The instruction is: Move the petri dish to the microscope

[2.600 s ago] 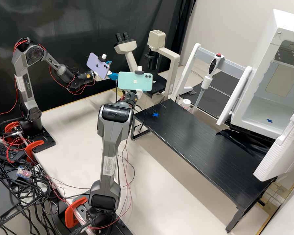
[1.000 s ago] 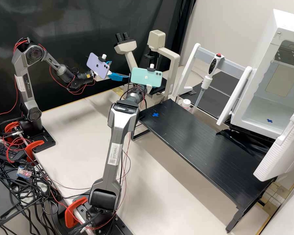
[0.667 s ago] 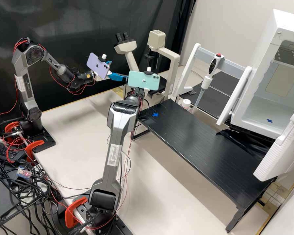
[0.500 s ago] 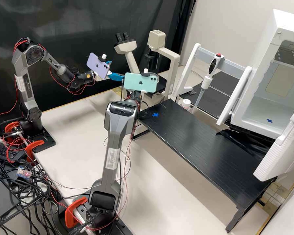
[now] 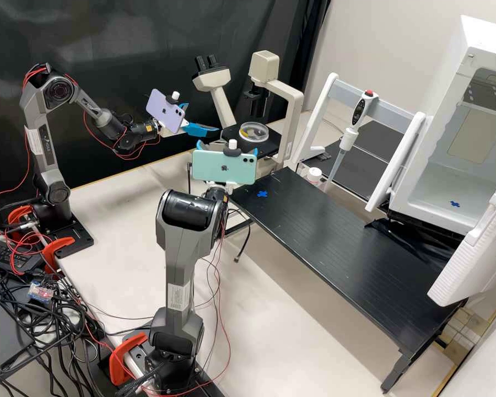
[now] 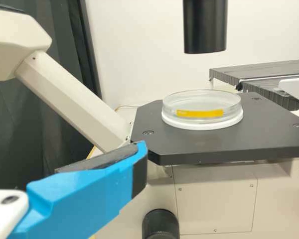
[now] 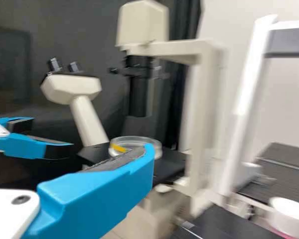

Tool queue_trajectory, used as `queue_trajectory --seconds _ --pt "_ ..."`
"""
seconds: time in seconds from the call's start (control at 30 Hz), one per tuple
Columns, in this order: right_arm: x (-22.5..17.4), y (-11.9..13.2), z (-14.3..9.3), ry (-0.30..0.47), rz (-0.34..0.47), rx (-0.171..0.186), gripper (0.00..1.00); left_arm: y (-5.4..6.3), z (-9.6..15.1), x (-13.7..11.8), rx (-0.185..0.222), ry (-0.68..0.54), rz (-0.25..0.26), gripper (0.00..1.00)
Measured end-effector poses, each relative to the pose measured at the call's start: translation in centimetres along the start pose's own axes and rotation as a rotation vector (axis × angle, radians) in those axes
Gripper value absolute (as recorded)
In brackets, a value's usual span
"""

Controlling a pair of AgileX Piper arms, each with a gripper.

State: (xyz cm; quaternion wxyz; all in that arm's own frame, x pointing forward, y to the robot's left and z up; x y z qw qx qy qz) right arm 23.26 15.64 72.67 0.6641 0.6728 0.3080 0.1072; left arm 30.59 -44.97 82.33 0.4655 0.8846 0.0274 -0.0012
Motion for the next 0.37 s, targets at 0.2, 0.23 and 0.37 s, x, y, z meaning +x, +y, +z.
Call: queue_trajectory --seconds 0.2,0.23,0.37 --pt "-4.0 1.8 3.1 -0.192 0.109 -0.005 1.0 0.0 0.0 0.0 0.0 0.0 0.0 1.0" --pt "-4.9 2.2 3.9 -0.237 0.131 -0.003 1.0 0.0 0.0 0.0 0.0 0.0 0.0 1.0" --pt "-7.2 3.3 5.9 -0.358 0.186 0.003 1.0 0.0 0.0 0.0 0.0 0.0 0.0 1.0"
